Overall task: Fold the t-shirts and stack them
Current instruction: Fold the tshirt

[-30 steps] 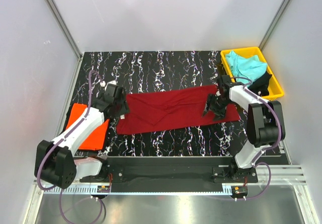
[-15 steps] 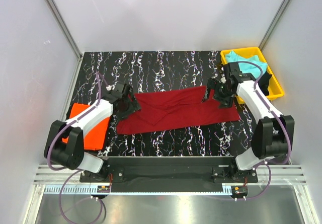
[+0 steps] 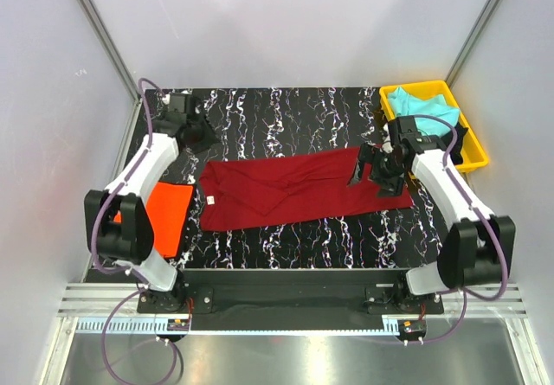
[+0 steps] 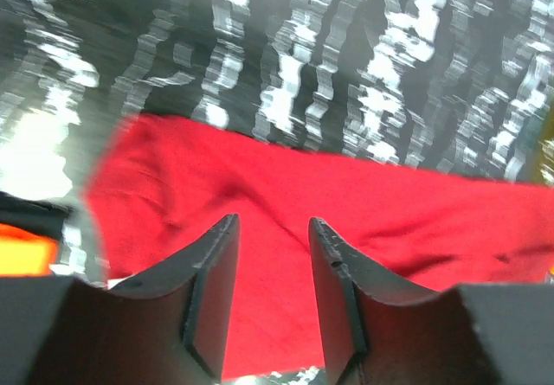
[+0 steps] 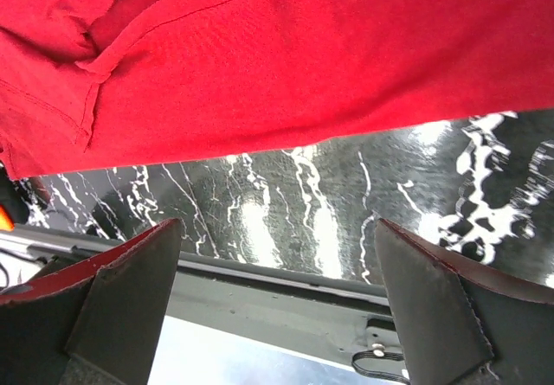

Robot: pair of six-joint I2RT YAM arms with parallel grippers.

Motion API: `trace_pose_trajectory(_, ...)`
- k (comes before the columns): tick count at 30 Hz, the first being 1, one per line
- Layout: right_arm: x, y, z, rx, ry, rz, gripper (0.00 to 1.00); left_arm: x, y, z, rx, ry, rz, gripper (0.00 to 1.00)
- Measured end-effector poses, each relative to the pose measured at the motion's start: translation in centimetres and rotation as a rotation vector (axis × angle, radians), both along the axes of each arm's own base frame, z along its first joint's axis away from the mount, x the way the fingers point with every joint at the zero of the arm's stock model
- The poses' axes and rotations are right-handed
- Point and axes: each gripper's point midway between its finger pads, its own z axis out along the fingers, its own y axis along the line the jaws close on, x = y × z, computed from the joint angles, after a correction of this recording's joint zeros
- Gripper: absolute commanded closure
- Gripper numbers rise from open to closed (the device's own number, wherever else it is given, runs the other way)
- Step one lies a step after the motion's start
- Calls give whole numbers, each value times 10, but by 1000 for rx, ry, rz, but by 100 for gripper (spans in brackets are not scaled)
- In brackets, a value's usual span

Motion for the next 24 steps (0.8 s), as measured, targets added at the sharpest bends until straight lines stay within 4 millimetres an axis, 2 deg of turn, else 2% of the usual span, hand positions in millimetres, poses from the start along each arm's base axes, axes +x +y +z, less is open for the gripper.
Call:
trace_pose_trajectory(3,10,5,-16,14,56,-12,0,4,26,-24,16,67,-1,47)
trace_pose_trajectory(5,23,7,-24,16,79,-24,0,2,34,-43,24,119,-28,44)
trace_pose_trajectory(8,56,11,-26,22,74,-35,0,1,45,-63,46,180,-71,44)
trace_pose_trajectory(11,93,15,-24,39,37,-40,0,6,53,-72,70,202,-102,50)
trace_pose_trajectory(13,108,15,-23,49,20,-43,0,14,57,-76,84,207,-120,50)
trace_pose_trajectory(18,124,13,-25,59,14,-53,0,28,58,-86,91,212,-166,48)
trace_pose_trajectory(24,128,14,-50,66,78,-54,0,29,55,-104,87,247,-216,48)
